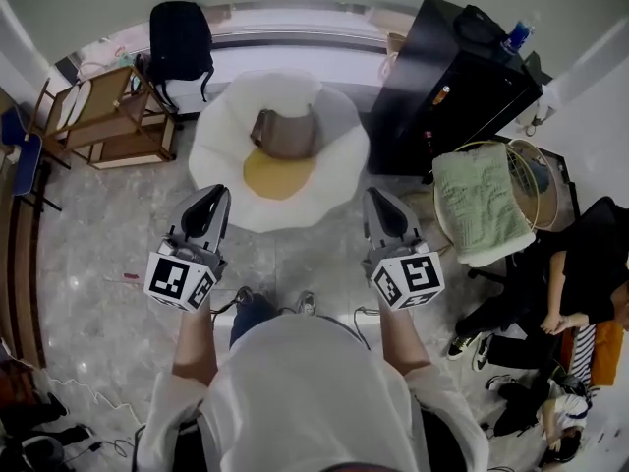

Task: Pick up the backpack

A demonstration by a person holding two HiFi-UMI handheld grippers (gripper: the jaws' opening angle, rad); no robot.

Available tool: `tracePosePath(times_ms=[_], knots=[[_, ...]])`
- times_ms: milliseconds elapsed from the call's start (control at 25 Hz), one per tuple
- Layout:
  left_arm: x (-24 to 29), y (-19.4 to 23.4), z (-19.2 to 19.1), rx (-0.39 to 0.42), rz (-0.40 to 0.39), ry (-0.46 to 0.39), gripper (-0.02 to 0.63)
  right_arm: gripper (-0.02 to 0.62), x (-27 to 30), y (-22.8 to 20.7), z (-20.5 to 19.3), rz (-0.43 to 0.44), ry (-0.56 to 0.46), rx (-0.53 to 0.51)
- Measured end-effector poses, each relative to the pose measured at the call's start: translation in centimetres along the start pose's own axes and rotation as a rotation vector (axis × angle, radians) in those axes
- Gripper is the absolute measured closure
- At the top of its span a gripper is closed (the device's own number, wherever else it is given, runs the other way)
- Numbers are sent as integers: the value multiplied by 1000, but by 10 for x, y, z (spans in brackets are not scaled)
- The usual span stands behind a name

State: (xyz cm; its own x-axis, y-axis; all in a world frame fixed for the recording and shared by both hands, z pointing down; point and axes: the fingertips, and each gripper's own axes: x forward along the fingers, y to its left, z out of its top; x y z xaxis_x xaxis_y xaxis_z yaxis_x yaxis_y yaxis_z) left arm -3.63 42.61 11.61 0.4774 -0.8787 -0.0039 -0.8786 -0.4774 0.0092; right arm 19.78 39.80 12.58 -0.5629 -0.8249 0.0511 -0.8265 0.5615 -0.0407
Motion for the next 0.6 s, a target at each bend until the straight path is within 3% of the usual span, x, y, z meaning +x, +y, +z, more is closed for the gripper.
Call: tracePosePath(times_ms=[360,600], knots=[[23,-13,-5,-34,-7,8,560,565,13,-21,-5,37,-18,74],[44,14,-8,-27,-35,11,560,565,49,-20,-5,16,-3,29]])
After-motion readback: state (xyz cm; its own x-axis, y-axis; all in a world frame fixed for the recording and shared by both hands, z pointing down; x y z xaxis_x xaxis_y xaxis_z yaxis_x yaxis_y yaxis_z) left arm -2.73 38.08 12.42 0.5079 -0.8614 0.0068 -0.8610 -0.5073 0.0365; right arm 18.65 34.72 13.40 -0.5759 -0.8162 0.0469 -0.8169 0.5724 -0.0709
